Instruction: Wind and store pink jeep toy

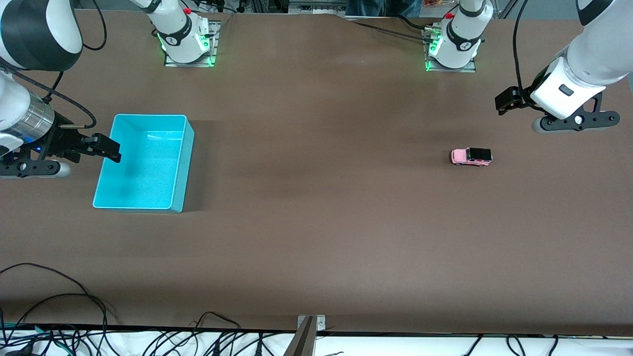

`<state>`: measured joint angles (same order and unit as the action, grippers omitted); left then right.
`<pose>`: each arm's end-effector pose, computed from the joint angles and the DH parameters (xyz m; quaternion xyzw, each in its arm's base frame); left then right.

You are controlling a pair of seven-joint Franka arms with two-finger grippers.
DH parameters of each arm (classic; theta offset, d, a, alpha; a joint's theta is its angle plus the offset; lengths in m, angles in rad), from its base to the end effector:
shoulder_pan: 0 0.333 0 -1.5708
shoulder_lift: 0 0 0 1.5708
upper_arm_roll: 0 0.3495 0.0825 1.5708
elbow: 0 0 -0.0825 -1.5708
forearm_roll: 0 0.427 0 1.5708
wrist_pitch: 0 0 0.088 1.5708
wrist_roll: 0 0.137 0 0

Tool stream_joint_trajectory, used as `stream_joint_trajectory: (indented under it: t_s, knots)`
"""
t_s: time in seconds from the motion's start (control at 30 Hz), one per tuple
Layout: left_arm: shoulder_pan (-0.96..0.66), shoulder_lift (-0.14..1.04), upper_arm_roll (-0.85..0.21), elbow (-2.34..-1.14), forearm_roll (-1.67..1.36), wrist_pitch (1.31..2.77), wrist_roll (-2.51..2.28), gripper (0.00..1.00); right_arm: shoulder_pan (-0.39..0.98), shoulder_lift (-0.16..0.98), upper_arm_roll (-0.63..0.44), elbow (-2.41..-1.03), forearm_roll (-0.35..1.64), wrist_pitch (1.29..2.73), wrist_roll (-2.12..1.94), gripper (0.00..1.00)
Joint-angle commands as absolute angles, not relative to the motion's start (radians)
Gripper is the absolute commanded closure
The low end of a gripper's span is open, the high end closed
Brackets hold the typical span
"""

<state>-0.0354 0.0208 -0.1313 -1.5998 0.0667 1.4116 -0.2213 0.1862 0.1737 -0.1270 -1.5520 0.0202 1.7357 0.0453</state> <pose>0.5717 -0.0854 0.5900 -0.9936 -0.0288 0.0961 0.0514 0.6637 0.0477 0.5433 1.0000 0.0064 0.0057 0.0007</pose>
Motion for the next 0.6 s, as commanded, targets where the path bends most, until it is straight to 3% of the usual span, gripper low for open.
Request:
stream_joint_trajectory:
  t_s: [0.0,0.4,0.57]
  knots:
    - [-0.034,0.003,-0.140,-1.611,0.074,1.407,-0.210,0.00,0.189,0.172,-0.126,-1.545,0.009,1.732,0.049,0.00]
    - [-0.025,0.009,-0.137,-1.611,0.074,1.411,-0.210,0.00,0.190,0.172,-0.126,-1.545,0.011,1.729,0.049,0.00]
    - [0.053,0.014,-0.137,-1.608,0.028,1.420,-0.207,0.00,0.190,0.170,-0.124,-1.545,0.009,1.729,0.049,0.00]
